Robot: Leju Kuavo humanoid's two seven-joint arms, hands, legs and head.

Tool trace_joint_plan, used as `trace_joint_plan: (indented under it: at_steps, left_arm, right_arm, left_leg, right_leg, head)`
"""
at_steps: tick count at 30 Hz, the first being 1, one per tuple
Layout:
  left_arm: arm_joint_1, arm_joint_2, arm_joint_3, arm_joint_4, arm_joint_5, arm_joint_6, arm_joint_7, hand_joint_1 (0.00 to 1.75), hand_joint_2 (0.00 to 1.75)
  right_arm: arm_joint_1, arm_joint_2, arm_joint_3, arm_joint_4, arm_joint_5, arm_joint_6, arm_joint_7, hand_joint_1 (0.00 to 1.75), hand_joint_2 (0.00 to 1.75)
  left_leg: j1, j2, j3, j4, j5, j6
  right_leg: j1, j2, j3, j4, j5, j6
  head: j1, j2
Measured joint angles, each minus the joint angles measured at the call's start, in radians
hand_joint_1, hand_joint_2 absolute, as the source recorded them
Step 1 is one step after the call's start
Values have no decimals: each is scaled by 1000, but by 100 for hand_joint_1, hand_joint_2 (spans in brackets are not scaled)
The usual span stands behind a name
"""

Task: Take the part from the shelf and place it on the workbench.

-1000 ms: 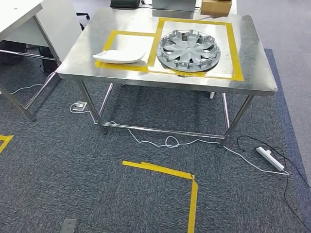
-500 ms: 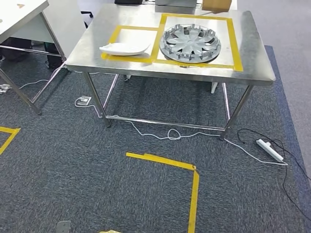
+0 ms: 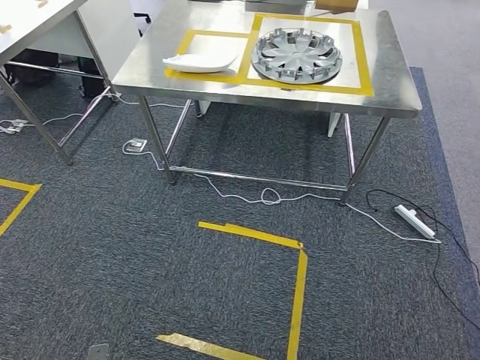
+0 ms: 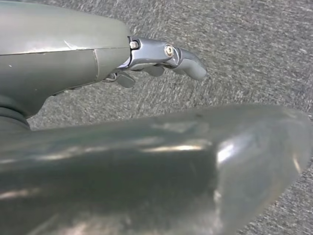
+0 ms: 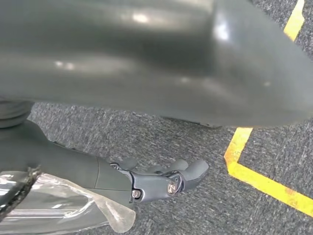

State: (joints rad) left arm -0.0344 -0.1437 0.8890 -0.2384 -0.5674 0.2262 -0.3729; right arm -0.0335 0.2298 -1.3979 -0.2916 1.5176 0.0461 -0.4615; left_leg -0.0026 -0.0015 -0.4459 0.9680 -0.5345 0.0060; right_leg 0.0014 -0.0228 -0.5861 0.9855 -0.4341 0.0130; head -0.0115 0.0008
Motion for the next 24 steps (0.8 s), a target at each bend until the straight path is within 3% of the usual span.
trace_joint_plan:
  at_steps: [2, 4, 6, 7, 8, 9, 10, 11, 13, 14, 16, 18, 21, 22, 23, 24]
  left_arm:
    - [1, -2, 3, 0, 0, 0, 0, 0, 0]
    - [-1, -3, 4, 0, 1, 0, 0, 0, 0]
    - [-1, -2, 6, 0, 1, 0, 0, 0, 0]
    - [-1, -2, 7, 0, 1, 0, 0, 0, 0]
    - [-1, -2, 8, 0, 1, 0, 0, 0, 0]
    - [-1, -3, 10, 0, 1, 0, 0, 0, 0]
    - [-1, -3, 11, 0, 1, 0, 0, 0, 0]
    - [-1, -3, 12, 0, 1, 0, 0, 0, 0]
    - [-1, -3, 13, 0, 1, 0, 0, 0, 0]
    - [-2, -3, 13, 0, 1, 0, 0, 0, 0]
    - [-1, -3, 14, 0, 1, 0, 0, 0, 0]
    - [2, -4, 15, 0, 1, 0, 0, 0, 0]
    - [4, -4, 15, 0, 1, 0, 0, 0, 0]
    - [4, -5, 16, 0, 1, 0, 0, 0, 0]
    - [4, -5, 17, 0, 2, 0, 0, 0, 0]
    - [4, -5, 18, 0, 2, 0, 0, 0, 0]
  right_arm:
    - [0, -7, 2, 7, 0, 0, 0, 0, 0]
    - [1, -13, 5, 12, 0, -1, 0, 0, 0]
    - [1, -17, 8, 17, 0, -1, 0, 0, 0]
    - [1, -19, 8, 19, 0, -1, 0, 0, 0]
    - [1, -20, 8, 20, 0, 0, 0, 0, 0]
    - [1, -21, 8, 21, 0, 0, 0, 0, 0]
    - [1, -22, 9, 22, 0, 0, 0, 0, 0]
    - [0, -23, 9, 22, 0, -1, 0, 0, 0]
    - [-4, -25, 9, 25, 0, -1, 0, 0, 0]
    - [-5, -25, 10, 26, 0, -1, -1, 0, 0]
    - [-4, -26, 10, 28, 0, -1, -1, 0, 0]
    - [-2, -27, 10, 29, 0, -1, -1, 0, 0]
    - [-1, -28, 10, 30, 0, -2, -2, 0, 0]
    - [-1, -28, 10, 31, 0, -4, -3, 0, 0]
    - [-1, -28, 10, 33, 0, -5, -4, 0, 0]
    - [-2, -28, 10, 35, 1, -7, -5, 0, 0]
  left_leg:
    - [1, 3, -14, -3, 16, 17]
    - [2, 6, -35, -7, 38, 34]
    - [-1, 7, -62, -6, 60, 41]
    - [-3, 7, -76, -5, 71, 41]
    - [-5, 7, -91, -4, 82, 40]
    - [-6, 7, -106, -3, 93, 38]
    - [-6, 6, -119, -1, 103, 36]
    - [-7, 5, -131, 1, 112, 32]
    - [-9, 4, -148, 9, 128, 23]
    - [-9, 4, -153, 12, 135, 17]
    - [-6, 3, -158, 14, 147, 5]
    - [-2, 2, -170, 39, 113, -6]
    - [2, 1, -214, 204, -35, -18]
    - [3, 1, -223, 265, -66, -20]
    - [4, 1, -220, 301, -72, -21]
    - [4, 1, -200, 301, -58, -20]
  right_leg:
    - [-3, 3, -12, 10, -7, 12]
    - [-6, 11, -42, 79, -77, 21]
    - [-7, 17, -81, 208, -167, 27]
    - [-7, 18, -90, 263, -188, 28]
    - [-7, 18, -86, 289, -186, 28]
    - [-7, 19, -63, 279, -165, 27]
    - [-7, 19, -20, 229, -136, 25]
    - [-8, 20, 37, 154, -116, 23]
    - [-6, 23, 137, 9, -113, 17]
    - [-4, 24, 160, -28, -120, 13]
    - [0, 23, 154, -42, -118, -2]
    - [-1, 17, 139, -43, -101, -23]
    - [1, 10, 104, -43, -70, -39]
    - [3, 8, 92, -41, -60, -39]
    - [5, 7, 80, -38, -51, -39]
    - [6, 6, 67, -33, -42, -38]
  head:
    - [0, 0]
    - [4, 0]
    - [8, 0]
    - [8, 0]
    - [8, 0]
    - [8, 0]
    - [8, 0]
    - [8, 0]
    - [8, 0]
    - [9, 0]
    - [10, 0]
    - [8, 0]
    - [2, 0]
    - [2, 0]
    - [2, 0]
    - [2, 0]
